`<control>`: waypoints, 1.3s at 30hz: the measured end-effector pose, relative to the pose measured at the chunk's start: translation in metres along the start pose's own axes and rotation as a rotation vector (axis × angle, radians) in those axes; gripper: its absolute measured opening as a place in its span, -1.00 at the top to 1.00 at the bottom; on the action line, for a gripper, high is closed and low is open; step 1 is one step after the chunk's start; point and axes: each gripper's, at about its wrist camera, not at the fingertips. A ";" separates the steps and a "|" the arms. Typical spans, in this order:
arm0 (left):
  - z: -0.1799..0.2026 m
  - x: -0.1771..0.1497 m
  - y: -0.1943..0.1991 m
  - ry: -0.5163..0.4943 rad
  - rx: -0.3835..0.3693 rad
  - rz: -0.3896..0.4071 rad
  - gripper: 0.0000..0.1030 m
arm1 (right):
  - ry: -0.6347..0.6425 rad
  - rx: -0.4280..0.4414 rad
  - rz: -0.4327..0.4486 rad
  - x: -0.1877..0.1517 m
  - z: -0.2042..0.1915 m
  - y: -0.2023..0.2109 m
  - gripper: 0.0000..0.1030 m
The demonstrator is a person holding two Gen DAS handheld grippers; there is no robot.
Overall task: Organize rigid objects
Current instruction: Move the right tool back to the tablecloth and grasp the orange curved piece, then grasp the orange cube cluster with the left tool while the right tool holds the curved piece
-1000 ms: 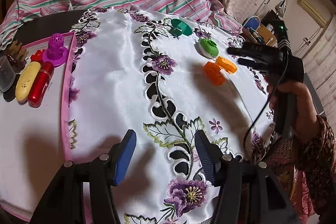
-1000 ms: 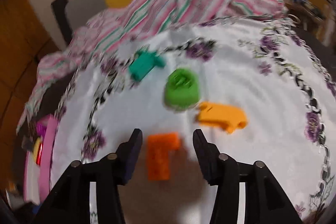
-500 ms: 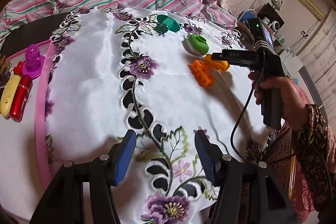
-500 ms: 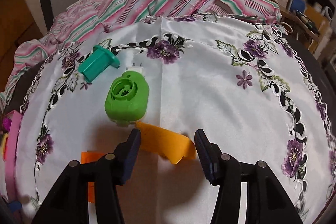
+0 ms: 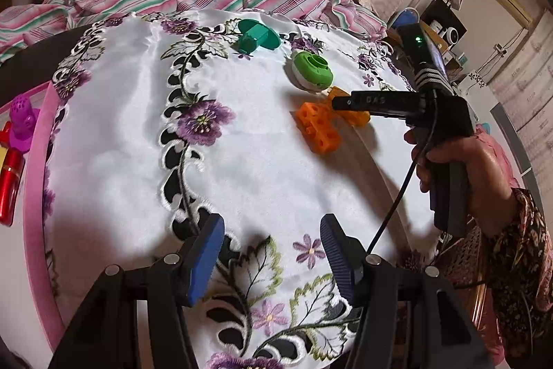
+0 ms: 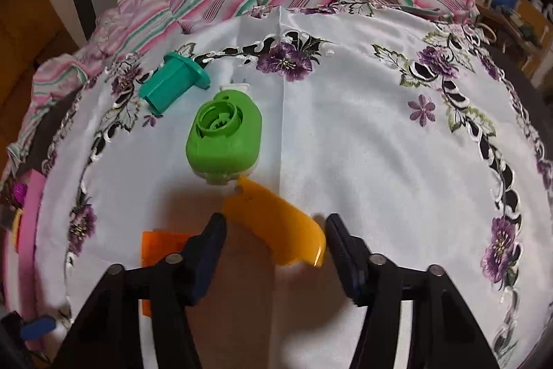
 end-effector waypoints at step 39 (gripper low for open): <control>0.034 0.062 -0.117 -0.267 0.104 0.022 0.49 | -0.167 -0.029 -0.060 -0.006 0.035 -0.005 0.40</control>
Point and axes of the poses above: each gripper's, at about its wrist camera, not at the fingertips, and y roughly against the way its jaws point, z to its right, x to its top, and after that the axes turned 12 degrees about -x, right-handed
